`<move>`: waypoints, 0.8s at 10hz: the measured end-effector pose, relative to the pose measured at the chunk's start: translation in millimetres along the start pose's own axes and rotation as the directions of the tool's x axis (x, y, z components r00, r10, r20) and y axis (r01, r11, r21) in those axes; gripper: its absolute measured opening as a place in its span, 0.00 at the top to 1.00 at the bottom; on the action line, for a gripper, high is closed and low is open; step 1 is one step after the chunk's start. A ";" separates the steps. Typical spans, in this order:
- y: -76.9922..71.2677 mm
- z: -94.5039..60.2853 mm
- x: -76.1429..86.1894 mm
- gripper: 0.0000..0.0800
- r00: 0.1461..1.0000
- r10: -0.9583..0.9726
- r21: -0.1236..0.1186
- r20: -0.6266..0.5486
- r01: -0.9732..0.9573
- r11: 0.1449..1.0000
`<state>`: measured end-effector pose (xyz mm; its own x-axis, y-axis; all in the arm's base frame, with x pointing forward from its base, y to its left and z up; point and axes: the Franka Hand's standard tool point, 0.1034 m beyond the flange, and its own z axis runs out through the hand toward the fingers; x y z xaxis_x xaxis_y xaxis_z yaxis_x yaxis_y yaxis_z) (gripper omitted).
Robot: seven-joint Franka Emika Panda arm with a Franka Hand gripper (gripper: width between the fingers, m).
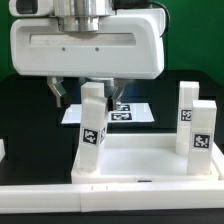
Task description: Assemble desk
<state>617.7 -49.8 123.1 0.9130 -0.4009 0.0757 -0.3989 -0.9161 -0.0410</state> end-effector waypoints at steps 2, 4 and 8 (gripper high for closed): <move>-0.1 0.0 0.0 0.64 0.995 0.097 0.000 0.000 -0.097 0.995; -0.2 0.0 0.1 0.64 0.966 0.260 0.000 -0.001 -0.260 0.966; -1.7 2.0 4.0 0.64 0.596 0.802 0.052 0.026 -0.802 0.595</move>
Offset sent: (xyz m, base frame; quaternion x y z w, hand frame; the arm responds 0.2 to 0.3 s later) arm 0.0000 0.0000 0.0000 0.0000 0.0000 0.1938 0.9810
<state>622.2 -49.8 121.5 0.2266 -0.9739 -0.0137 -0.9652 -0.2226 -0.1372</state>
